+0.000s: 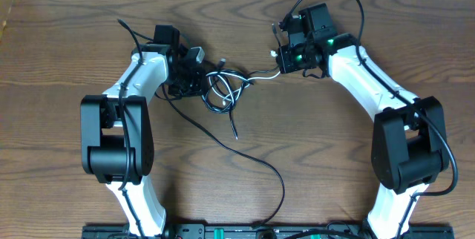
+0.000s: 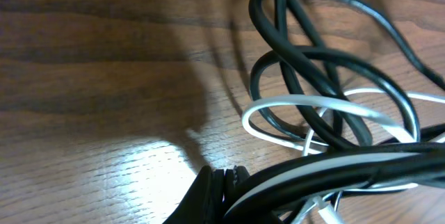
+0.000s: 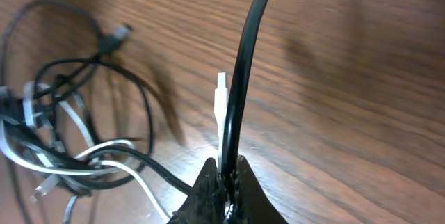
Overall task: Untangle cables
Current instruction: 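Pull the grasped cable strands rightward with the right gripper, stretching them out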
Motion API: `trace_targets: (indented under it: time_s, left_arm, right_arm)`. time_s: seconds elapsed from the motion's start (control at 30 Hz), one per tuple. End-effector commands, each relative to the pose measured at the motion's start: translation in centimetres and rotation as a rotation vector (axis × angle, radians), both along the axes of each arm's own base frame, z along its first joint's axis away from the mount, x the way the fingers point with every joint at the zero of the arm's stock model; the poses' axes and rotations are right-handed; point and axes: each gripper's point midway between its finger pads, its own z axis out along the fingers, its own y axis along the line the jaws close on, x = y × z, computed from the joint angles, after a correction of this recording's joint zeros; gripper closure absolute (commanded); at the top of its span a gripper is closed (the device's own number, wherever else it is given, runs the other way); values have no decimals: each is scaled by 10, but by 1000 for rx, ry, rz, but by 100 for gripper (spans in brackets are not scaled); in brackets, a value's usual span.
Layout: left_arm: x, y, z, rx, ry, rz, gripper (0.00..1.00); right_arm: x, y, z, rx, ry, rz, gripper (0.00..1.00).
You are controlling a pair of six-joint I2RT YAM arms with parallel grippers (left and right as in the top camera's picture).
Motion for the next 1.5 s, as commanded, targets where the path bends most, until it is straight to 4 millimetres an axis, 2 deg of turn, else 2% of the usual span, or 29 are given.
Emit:
trace_targets:
  time_s: [0.0,0.2,0.33,0.57,0.67,0.7,0.8,0.97,1.03,1.13,1.27,1.33,1.47]
  left_arm:
    - [6,21,-6,96,12,73,93]
    - [4,57,-11,249,44,175,93]
    - [3,67,-9,254,51,211,93]
    - [4,88,-8,251,61,276,93]
    - [5,98,-5,242,73,356,92]
    - [5,99,-4,221,77,380,93]
    - [7,87,-1,142,78,372,93]
    - [9,82,1,119,75,364,92]
    - [9,79,2,99,75,360,92]
    - [11,68,6,31,72,343,93]
    - [13,46,16,-94,30,230,93]
    - [14,35,23,-164,6,176,92]
    - [14,27,28,-211,-12,136,92]
  right_arm:
    - [14,-38,-1,-156,-43,-159,99]
    - [20,-75,-5,-325,-73,-300,99]
    - [23,-91,-2,-402,-100,-346,99]
    - [23,-140,6,-624,-139,-443,99]
    - [24,-160,9,-693,-148,-461,99]
    - [25,-170,11,-713,-151,-478,99]
    - [27,-178,10,-688,-139,-492,99]
    - [36,-167,4,-543,-123,-459,99]
    - [42,-152,3,-447,-125,-425,99]
    - [48,-118,4,-266,-124,-334,99]
    - [52,-82,14,-94,-139,-233,99]
    - [51,-76,15,-76,-136,-216,98]
    - [46,-71,12,-78,-121,-203,86]
